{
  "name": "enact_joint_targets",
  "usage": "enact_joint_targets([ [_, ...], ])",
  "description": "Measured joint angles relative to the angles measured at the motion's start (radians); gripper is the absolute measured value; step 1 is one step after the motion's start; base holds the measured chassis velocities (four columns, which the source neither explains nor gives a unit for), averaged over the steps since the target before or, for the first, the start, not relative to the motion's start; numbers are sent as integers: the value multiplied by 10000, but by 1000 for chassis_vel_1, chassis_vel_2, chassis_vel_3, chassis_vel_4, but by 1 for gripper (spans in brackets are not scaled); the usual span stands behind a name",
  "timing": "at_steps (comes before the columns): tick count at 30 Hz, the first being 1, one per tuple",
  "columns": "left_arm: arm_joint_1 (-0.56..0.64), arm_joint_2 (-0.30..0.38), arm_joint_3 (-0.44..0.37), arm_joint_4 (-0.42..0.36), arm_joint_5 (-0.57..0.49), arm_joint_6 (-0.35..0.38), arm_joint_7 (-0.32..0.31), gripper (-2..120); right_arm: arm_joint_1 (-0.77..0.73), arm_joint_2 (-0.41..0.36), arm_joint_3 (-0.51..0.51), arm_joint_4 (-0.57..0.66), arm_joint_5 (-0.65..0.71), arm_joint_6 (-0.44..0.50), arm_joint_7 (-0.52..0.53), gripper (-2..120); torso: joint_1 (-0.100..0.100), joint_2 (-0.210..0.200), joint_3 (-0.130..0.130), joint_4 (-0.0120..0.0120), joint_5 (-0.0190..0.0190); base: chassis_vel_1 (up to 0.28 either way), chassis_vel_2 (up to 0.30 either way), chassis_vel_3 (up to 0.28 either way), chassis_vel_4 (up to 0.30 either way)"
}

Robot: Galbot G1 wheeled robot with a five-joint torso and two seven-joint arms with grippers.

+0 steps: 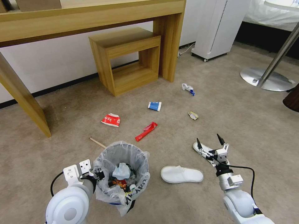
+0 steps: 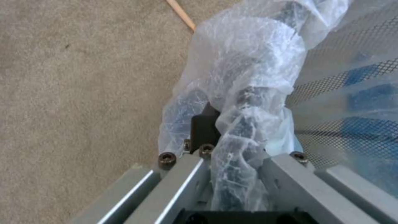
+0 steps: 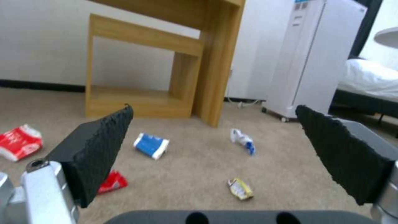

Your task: Pick up the trash bin and place the garbage on the floor into it.

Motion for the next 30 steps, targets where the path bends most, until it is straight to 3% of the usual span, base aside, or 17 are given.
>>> enact_joint_targets([
  [4, -76, -45, 64, 18, -6, 0, -32, 0, 153, -154, -2, 32, 188, -36, 38, 100, 0, 0, 0, -1, 4, 0, 0, 0, 0],
  [8, -111, -88, 102, 68, -24, 29, -127, 0, 456, -1195, -392, -182, 575, -709, 398, 100, 0, 0, -1, -1, 2, 0, 0, 0, 0],
  [10, -108, -89, 102, 72, -24, 32, -127, 0, 496, -1328, -483, -249, 695, -762, 396, 100, 0, 0, 0, -1, 1, 0, 0, 0, 0],
  [12, -64, -100, 99, 110, -14, 44, -127, 0, 907, -2114, -1202, -656, 1661, -1128, 252, 100, 0, 0, 0, -5, 4, 0, 0, 0, 0],
  [13, -64, -100, 99, 110, -14, 44, -127, 0, 907, -2114, -1202, -656, 1661, -1128, 252, 100, 0, 0, 0, -5, 4, 0, 0, 0, 0],
  [16, -18, -270, 98, 256, 125, 47, -122, 0, 2658, -3714, -3591, -1365, 3251, -1796, -396, 100, -1, 0, 0, 3, -5, 0, 0, 0, 0],
  [17, -18, -270, 98, 256, 125, 47, -122, 0, 2658, -3714, -3591, -1365, 3251, -1796, -396, 100, -1, 0, 0, 3, -5, 0, 0, 0, 0],
  [19, -59, -344, 160, 397, 190, 48, -116, 0, 3520, -4089, -4630, -2000, 3051, -1836, -927, 100, 0, 0, 1, 6, 8, 0, 0, 0, 0],
  [21, -170, -345, 250, 506, 188, 50, -116, 0, 3748, -4228, -4875, -2216, 3030, -1946, -1352, 100, 0, 0, 1, 6, 9, 0, 0, 0, 0],
  [24, -402, -280, 371, 780, 119, 51, -114, 0, 4098, -4555, -5375, -2581, 3187, -2271, -2803, 100, 0, -1, 0, -9, -1, 0, 0, 0, 0],
  [25, -402, -280, 371, 780, 119, 51, -114, 0, 4098, -4555, -5375, -2581, 3187, -2271, -2803, 100, 0, -1, 0, -9, -1, 0, 0, 0, 0],
  [28, -393, -279, 316, 834, 123, 51, -156, 0, 4826, -4469, -6235, -3227, 3232, -2131, -4659, 100, 0, 0, 0, -2, 2, 0, 0, 0, 0],
  [30, -386, -309, 310, 833, 124, 50, -182, 0, 5111, -4293, -6489, -3488, 3263, -2002, -5244, 100, -1, 0, -1, 0, 1, 0, 0, 0, 0],
])
